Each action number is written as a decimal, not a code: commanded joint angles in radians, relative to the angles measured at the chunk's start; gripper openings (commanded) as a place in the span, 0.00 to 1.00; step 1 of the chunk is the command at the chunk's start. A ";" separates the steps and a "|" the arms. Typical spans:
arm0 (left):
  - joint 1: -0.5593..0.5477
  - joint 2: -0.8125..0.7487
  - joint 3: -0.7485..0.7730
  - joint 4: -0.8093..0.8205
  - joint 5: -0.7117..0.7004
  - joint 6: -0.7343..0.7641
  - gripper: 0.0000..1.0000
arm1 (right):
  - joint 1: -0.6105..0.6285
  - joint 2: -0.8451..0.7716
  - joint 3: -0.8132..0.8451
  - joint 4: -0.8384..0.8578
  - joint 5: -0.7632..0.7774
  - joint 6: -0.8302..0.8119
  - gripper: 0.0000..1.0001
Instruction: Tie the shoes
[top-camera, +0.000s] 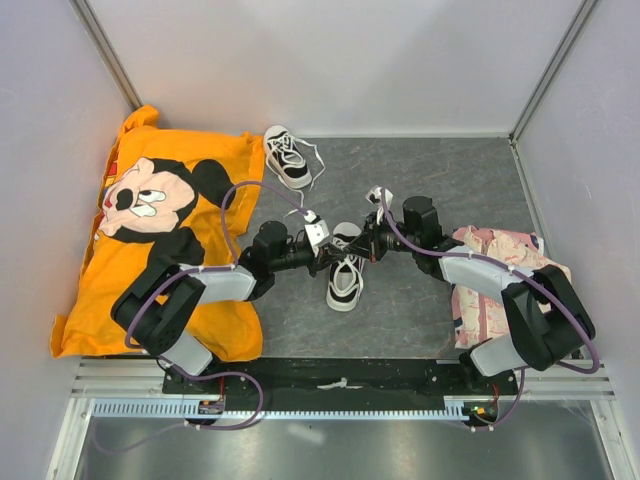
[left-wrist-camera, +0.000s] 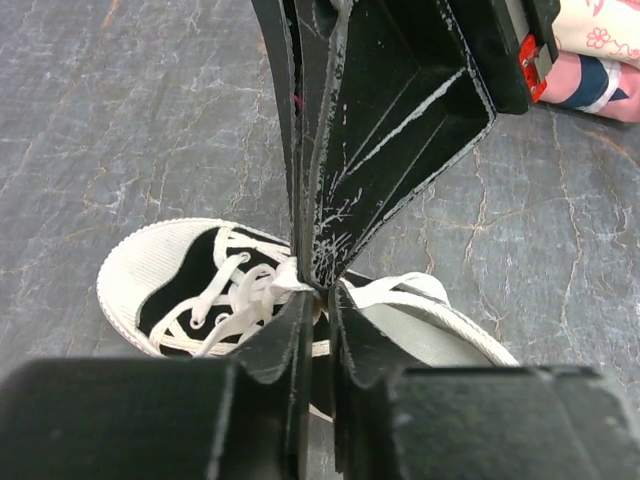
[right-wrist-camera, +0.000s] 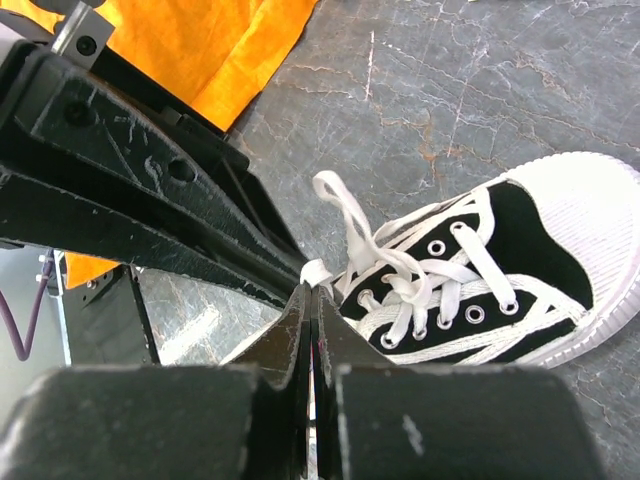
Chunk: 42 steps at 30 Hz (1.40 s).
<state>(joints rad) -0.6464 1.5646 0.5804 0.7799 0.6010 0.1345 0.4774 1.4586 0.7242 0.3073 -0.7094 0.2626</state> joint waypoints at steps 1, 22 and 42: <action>-0.004 0.014 0.045 0.029 -0.021 0.007 0.08 | 0.012 0.006 -0.005 0.044 -0.067 0.026 0.01; 0.008 0.012 0.073 -0.053 0.079 0.169 0.06 | -0.025 0.071 0.345 -0.667 -0.173 -0.960 0.52; 0.014 0.023 0.091 -0.107 0.125 0.218 0.06 | -0.005 0.221 0.580 -1.011 -0.236 -1.290 0.47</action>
<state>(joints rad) -0.6350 1.5776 0.6296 0.6796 0.6926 0.3046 0.4625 1.6600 1.2434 -0.6426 -0.8860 -0.9493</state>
